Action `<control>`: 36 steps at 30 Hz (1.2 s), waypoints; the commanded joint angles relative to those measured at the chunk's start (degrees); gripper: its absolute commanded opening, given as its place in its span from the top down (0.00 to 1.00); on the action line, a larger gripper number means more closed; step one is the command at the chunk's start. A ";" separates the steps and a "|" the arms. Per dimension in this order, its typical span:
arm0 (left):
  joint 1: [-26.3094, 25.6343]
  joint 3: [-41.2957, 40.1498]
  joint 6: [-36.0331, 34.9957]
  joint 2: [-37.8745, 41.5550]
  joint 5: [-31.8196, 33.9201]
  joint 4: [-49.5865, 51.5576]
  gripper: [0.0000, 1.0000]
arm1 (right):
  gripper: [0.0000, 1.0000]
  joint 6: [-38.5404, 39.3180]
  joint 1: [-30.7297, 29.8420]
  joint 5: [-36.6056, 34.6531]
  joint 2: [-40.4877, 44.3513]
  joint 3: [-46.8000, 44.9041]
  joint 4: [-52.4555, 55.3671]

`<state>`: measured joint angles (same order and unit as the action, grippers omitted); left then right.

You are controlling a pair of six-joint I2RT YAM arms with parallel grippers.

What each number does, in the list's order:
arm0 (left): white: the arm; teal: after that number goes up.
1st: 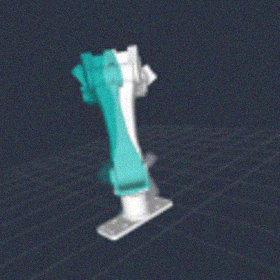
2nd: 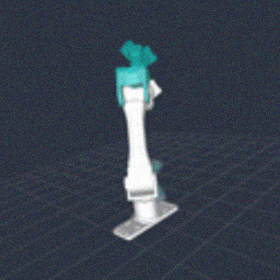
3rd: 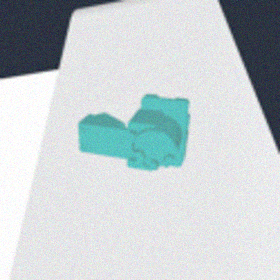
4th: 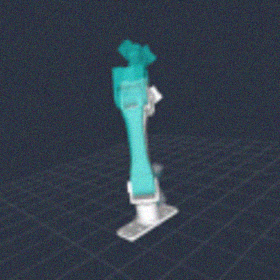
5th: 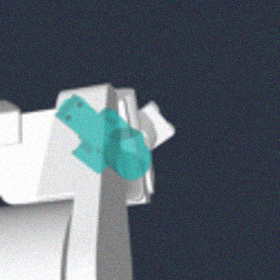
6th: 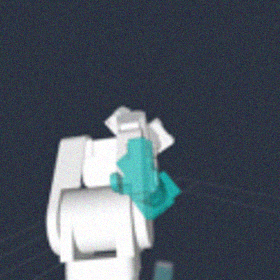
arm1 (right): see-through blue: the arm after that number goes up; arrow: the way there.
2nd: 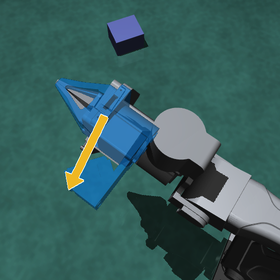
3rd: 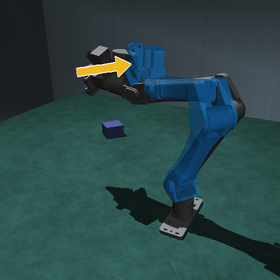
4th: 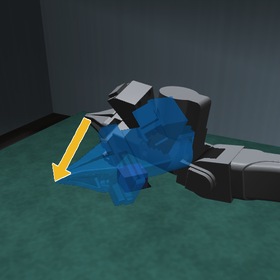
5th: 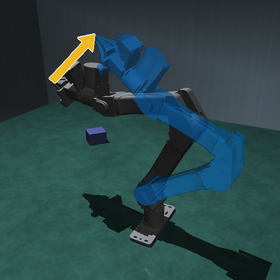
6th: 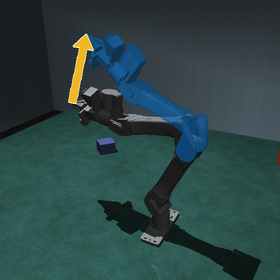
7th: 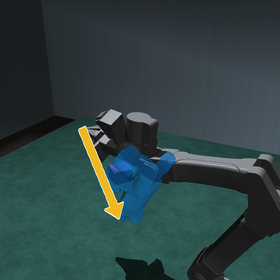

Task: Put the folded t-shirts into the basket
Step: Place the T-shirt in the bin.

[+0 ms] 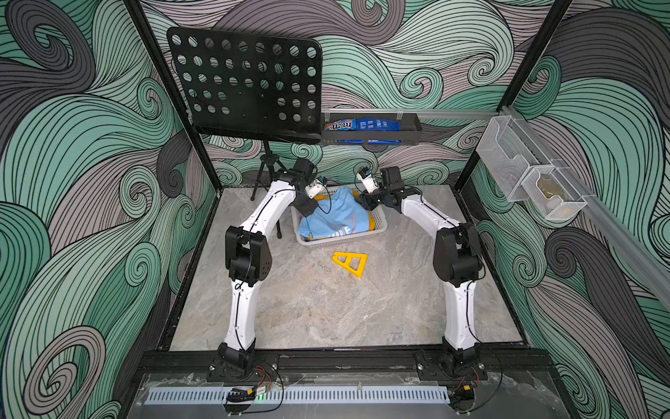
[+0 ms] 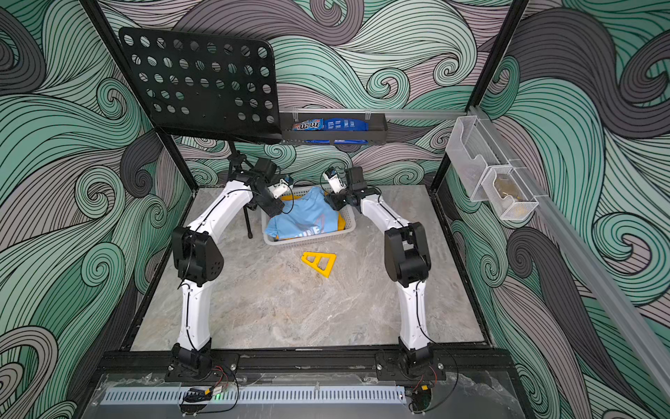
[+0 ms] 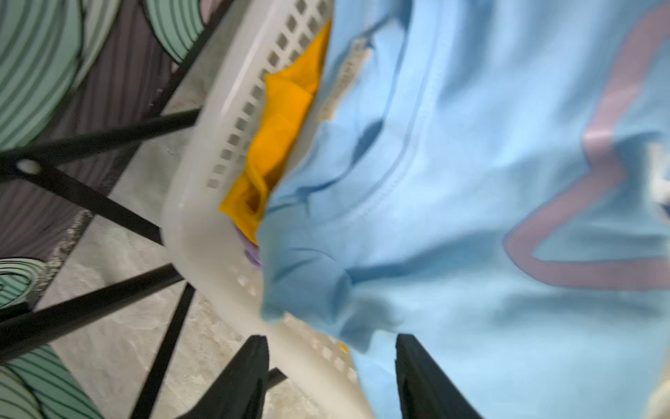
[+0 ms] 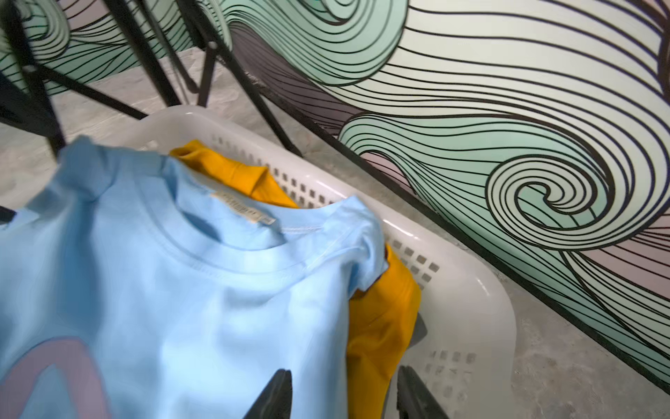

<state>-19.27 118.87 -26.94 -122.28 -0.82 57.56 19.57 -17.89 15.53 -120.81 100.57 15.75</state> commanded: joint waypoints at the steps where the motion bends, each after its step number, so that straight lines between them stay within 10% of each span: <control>1: -0.72 -7.64 -0.49 5.97 -7.58 -9.48 0.42 | 0.56 1.76 -2.12 2.44 3.10 -4.07 -5.25; 19: 0.13 1.85 0.94 -10.20 -0.19 2.14 0.33 | 0.54 2.40 1.37 -1.35 -14.44 10.32 9.29; 36: 1.28 -14.40 4.08 18.87 -5.90 -1.21 0.19 | 0.29 7.34 6.36 4.21 15.49 -3.01 13.31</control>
<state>-19.09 107.77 -22.98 -109.12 -5.82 57.63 25.41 -12.95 20.01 -110.83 101.65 28.97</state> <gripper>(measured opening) 0.803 0.686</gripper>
